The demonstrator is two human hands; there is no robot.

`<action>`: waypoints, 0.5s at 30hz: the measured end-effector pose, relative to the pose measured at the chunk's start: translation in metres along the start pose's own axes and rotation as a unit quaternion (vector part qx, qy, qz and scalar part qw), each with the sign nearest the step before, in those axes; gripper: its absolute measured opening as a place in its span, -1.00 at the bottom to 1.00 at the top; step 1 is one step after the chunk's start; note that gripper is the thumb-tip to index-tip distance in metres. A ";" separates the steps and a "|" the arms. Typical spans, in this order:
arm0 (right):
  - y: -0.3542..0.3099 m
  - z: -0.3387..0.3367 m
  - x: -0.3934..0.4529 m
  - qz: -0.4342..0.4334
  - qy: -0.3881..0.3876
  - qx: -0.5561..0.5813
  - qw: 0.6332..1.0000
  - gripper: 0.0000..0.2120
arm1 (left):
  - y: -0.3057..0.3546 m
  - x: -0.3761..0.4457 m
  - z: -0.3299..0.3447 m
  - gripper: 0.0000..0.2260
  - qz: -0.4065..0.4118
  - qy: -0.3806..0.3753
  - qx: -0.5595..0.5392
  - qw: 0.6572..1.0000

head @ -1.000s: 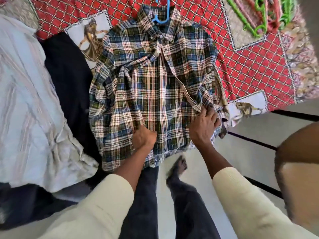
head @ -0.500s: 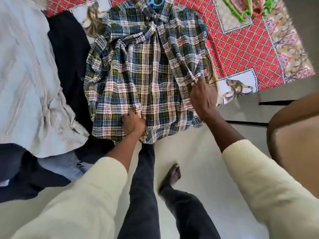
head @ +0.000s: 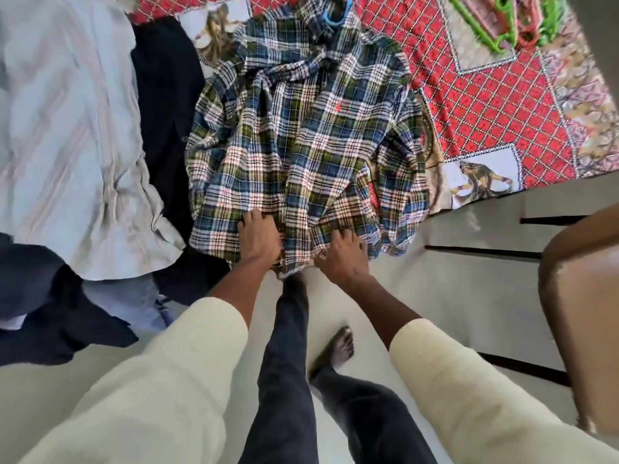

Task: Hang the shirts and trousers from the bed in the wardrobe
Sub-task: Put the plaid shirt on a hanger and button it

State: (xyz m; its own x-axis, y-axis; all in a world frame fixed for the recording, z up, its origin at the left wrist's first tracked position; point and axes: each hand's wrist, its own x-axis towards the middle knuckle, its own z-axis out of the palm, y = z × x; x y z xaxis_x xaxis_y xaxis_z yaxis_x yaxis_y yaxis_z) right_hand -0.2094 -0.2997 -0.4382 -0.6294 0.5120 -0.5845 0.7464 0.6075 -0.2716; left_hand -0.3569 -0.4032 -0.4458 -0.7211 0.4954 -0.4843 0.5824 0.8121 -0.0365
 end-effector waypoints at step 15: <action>0.004 -0.028 0.061 0.081 0.108 0.051 0.990 -0.77 | -0.067 -0.002 -0.011 -0.69 0.078 -0.072 -0.056 0.993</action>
State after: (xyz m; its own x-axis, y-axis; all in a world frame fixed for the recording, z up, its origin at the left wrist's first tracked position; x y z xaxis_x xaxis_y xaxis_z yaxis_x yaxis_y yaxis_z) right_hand -0.2512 -0.2491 -0.4538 -0.5229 0.7219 -0.4532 0.8524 0.4478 -0.2701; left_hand -0.3989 -0.4552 -0.4329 -0.5597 0.5750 -0.5968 0.6312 0.7624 0.1426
